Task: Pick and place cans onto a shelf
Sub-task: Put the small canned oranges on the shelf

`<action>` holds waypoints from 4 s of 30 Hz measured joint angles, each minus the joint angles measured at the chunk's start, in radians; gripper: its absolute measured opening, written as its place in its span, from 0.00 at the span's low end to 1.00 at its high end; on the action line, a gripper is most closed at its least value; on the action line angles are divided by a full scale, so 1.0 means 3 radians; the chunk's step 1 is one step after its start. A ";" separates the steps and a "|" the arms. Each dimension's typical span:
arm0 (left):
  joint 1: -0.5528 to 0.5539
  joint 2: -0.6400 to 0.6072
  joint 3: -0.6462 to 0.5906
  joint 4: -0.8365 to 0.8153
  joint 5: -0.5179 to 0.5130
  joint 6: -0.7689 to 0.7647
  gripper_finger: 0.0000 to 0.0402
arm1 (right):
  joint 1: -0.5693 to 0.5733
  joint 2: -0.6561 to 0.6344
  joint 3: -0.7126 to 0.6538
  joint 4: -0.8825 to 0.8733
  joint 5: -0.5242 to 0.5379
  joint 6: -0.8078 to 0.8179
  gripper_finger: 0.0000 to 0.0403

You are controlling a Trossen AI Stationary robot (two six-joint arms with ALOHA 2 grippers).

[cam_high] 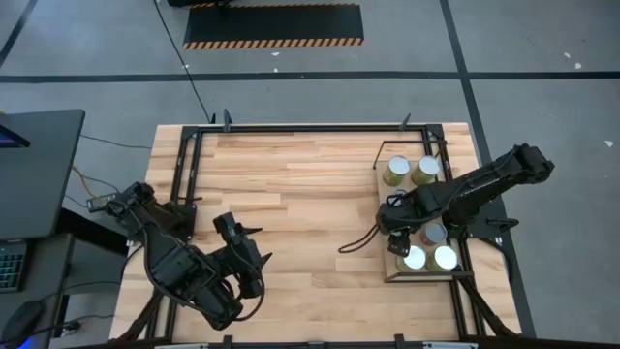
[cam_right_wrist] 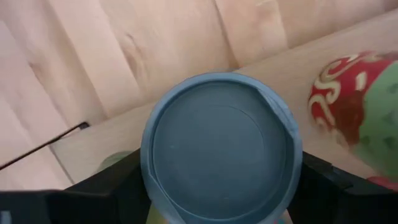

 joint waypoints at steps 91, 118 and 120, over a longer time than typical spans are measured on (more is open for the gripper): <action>0.0051 0.0000 0.0001 0.0138 0.0160 0.0000 0.72 | -0.0199 -0.0009 0.0010 -0.0299 -0.0384 -0.0112 0.02; 0.0050 0.0000 0.0001 0.0351 0.0145 -0.0005 0.72 | -0.0215 0.0003 -0.0022 -0.0098 -0.0385 0.0013 0.02; 0.0050 0.0000 0.0001 0.0351 0.0145 -0.0005 0.72 | -0.0215 -0.0011 -0.0023 -0.0090 -0.0450 0.0026 0.02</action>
